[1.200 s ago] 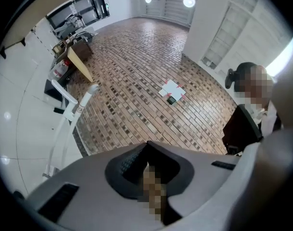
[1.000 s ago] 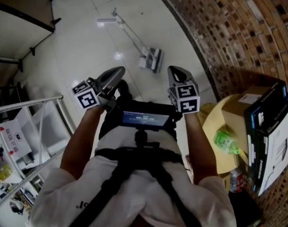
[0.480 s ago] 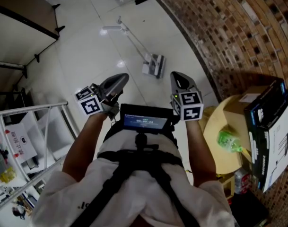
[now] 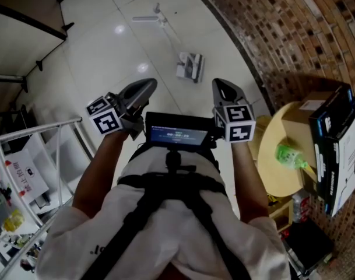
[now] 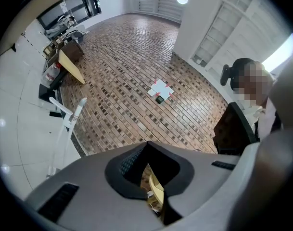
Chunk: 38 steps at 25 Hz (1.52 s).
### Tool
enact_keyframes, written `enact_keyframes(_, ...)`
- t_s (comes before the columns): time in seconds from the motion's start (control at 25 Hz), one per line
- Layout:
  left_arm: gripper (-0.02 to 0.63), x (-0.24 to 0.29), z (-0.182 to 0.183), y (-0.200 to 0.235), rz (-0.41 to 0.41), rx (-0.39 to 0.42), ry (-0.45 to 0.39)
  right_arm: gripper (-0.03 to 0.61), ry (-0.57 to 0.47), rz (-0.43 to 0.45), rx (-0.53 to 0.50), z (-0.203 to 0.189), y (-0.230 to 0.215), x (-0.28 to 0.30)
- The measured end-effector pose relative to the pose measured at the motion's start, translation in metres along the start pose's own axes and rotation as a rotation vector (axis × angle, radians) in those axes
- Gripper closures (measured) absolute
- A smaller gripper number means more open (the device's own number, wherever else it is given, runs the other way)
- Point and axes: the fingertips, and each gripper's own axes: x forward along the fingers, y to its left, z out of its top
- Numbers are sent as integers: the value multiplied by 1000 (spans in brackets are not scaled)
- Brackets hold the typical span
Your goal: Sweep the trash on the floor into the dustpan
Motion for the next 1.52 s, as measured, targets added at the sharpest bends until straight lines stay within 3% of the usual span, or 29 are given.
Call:
enact_keyframes(0.48, 612, -30, 1, -14, -38, -17, 30, 578, -46, -24, 2, 18, 37, -22)
enact_keyframes(0.88, 612, -23, 3, -23, -52, 41, 75, 578, -67, -5, 4, 26, 42, -30)
enact_keyframes(1.52, 612, -24, 2, -23, -54, 29, 71, 578, -70, 10, 36, 34, 45, -37)
